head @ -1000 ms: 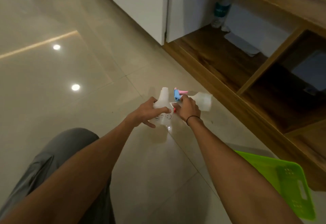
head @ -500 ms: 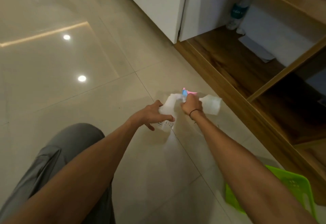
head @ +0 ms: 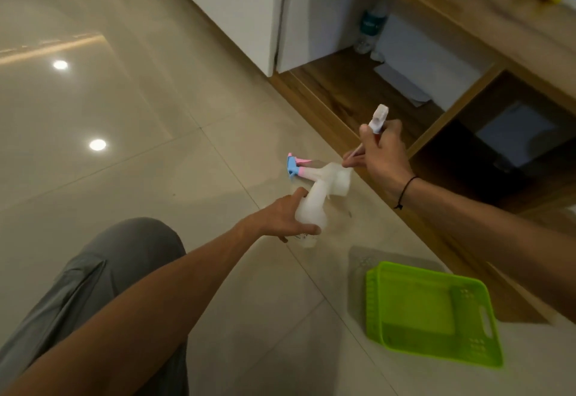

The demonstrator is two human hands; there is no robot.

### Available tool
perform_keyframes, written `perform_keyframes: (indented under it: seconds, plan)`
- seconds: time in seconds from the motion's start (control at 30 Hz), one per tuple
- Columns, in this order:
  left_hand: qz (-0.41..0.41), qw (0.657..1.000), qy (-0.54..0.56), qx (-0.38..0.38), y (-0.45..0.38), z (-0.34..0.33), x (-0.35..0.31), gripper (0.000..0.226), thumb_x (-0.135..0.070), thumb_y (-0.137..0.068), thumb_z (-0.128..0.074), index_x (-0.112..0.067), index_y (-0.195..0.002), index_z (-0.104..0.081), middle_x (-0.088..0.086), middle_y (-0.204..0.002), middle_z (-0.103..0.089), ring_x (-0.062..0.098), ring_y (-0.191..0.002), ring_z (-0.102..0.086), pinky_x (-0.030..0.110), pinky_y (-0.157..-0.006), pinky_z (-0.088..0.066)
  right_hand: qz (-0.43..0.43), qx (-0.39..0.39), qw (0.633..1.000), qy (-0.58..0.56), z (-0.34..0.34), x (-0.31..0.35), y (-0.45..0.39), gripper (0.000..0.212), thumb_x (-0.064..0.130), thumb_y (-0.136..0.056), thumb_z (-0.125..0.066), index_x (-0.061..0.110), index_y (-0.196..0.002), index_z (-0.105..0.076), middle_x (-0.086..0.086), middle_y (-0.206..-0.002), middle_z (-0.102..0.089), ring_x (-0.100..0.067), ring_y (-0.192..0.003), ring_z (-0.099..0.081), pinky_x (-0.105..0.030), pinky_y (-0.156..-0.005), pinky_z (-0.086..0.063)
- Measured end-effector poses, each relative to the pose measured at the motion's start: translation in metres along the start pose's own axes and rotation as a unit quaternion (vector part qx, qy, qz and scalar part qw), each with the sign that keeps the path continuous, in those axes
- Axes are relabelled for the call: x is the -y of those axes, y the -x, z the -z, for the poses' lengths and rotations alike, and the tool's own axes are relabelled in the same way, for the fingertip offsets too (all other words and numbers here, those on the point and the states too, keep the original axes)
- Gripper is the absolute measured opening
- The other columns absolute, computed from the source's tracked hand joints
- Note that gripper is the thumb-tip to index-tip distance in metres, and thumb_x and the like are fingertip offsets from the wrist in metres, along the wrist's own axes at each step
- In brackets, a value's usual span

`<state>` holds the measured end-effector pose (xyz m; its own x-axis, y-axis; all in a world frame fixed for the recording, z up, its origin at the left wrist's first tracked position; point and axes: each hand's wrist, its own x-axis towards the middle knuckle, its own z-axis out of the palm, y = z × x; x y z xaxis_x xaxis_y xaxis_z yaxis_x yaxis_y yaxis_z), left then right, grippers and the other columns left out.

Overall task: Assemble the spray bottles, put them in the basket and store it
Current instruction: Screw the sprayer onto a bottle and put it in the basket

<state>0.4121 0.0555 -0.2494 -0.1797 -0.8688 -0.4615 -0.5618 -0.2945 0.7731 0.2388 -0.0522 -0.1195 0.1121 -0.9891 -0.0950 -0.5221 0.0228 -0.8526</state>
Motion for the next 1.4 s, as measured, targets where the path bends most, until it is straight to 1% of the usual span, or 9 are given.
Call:
perform_keyframes:
  seconds: [0.13, 0.23, 0.37, 0.63, 0.9, 1.03, 1.1, 1.23, 1.4]
  plan:
    - [-0.046, 0.999, -0.022, 0.008, -0.008, -0.010, -0.004, 0.088, -0.048, -0.082, -0.087, -0.028, -0.146, -0.031, 0.001, -0.135, -0.050, 0.024, -0.115, -0.061, 0.035, -0.061, -0.067, 0.002, -0.035, 0.992, -0.123, 0.024, -0.008, 0.024, 0.024, 0.036, -0.113, -0.038, 0.021, -0.131, -0.033, -0.018, -0.094, -0.076, -0.025, -0.072, -0.079, -0.033, -0.078, -0.067]
    - [-0.085, 0.996, -0.034, 0.022, -0.018, -0.023, -0.012, 0.097, -0.047, -0.081, -0.088, -0.028, -0.153, -0.027, -0.002, -0.139, -0.049, 0.024, -0.118, -0.059, 0.027, -0.063, -0.065, 0.024, -0.078, 0.987, -0.136, 0.042, -0.015, 0.032, 0.029, 0.035, -0.113, -0.038, 0.020, -0.136, -0.030, -0.013, -0.094, -0.076, -0.024, -0.072, -0.079, -0.029, -0.073, -0.066]
    - [-0.144, 0.986, -0.076, 0.030, -0.032, -0.042, -0.021, 0.098, -0.048, -0.076, -0.091, -0.026, -0.152, -0.033, -0.003, -0.145, -0.051, 0.021, -0.126, -0.054, 0.036, -0.095, -0.055, 0.040, -0.107, 0.976, -0.188, 0.070, -0.029, 0.040, 0.023, 0.031, -0.113, -0.038, 0.018, -0.130, -0.030, -0.021, -0.104, -0.070, -0.027, -0.075, -0.080, -0.032, -0.069, -0.066]
    - [-0.164, 0.981, -0.093, 0.056, -0.048, -0.058, -0.027, 0.085, -0.051, -0.073, -0.093, -0.038, -0.133, -0.034, -0.012, -0.131, -0.049, 0.014, -0.116, -0.052, 0.013, -0.077, -0.041, 0.026, -0.124, 0.967, -0.219, 0.090, -0.057, 0.047, 0.021, 0.029, -0.113, -0.038, 0.016, -0.127, -0.029, -0.011, -0.085, -0.072, -0.027, -0.071, -0.078, -0.034, -0.069, -0.066]
    - [-0.175, 0.978, -0.092, 0.069, -0.055, -0.065, -0.033, 0.091, -0.049, -0.073, -0.093, -0.026, -0.141, -0.036, -0.006, -0.134, -0.051, 0.019, -0.119, -0.054, 0.026, -0.083, -0.048, -0.002, -0.130, 0.967, -0.217, 0.096, -0.078, 0.051, 0.020, 0.032, -0.112, -0.038, 0.017, -0.124, -0.030, -0.009, -0.070, -0.075, -0.028, -0.068, -0.079, -0.032, -0.067, -0.065]
    - [-0.210, 0.972, -0.084, 0.063, -0.053, -0.069, -0.043, 0.087, -0.052, -0.073, -0.092, -0.029, -0.138, -0.039, -0.007, -0.133, -0.053, 0.019, -0.119, -0.055, 0.032, -0.088, -0.052, -0.027, -0.131, 0.973, -0.188, 0.094, -0.084, 0.060, 0.021, 0.031, -0.111, -0.046, 0.017, -0.121, -0.036, -0.017, -0.086, -0.074, -0.029, -0.070, -0.079, -0.036, -0.070, -0.066]
    - [-0.226, 0.970, -0.075, 0.054, -0.052, -0.071, -0.051, 0.086, -0.055, -0.073, -0.091, -0.033, -0.137, -0.040, -0.009, -0.131, -0.054, 0.018, -0.118, -0.057, 0.036, -0.090, -0.056, -0.027, -0.121, 0.979, -0.161, 0.093, -0.090, 0.067, 0.023, 0.027, -0.106, -0.060, 0.015, -0.120, -0.046, -0.011, -0.090, -0.074, -0.024, -0.075, -0.078, -0.040, -0.072, -0.067]
    - [-0.264, 0.960, -0.075, 0.056, -0.050, -0.080, -0.073, 0.084, -0.062, -0.071, -0.089, -0.038, -0.136, -0.042, -0.004, -0.129, -0.055, 0.019, -0.114, -0.059, 0.041, -0.091, -0.059, -0.037, -0.042, 0.986, -0.160, 0.097, -0.110, 0.085, 0.034, 0.010, -0.093, -0.077, 0.009, -0.126, -0.066, -0.014, -0.115, -0.071, -0.024, -0.106, -0.072, -0.041, -0.085, -0.065]
    - [-0.283, 0.953, -0.077, 0.083, -0.049, -0.094, -0.086, 0.080, -0.064, -0.070, -0.088, -0.037, -0.133, -0.048, -0.002, -0.124, -0.056, 0.021, -0.111, -0.059, 0.041, -0.090, -0.059, -0.045, -0.013, 0.972, -0.230, 0.116, -0.121, 0.097, 0.035, 0.003, -0.085, -0.079, 0.006, -0.119, -0.070, -0.007, -0.109, -0.075, -0.022, -0.107, -0.070, -0.045, -0.099, -0.058]
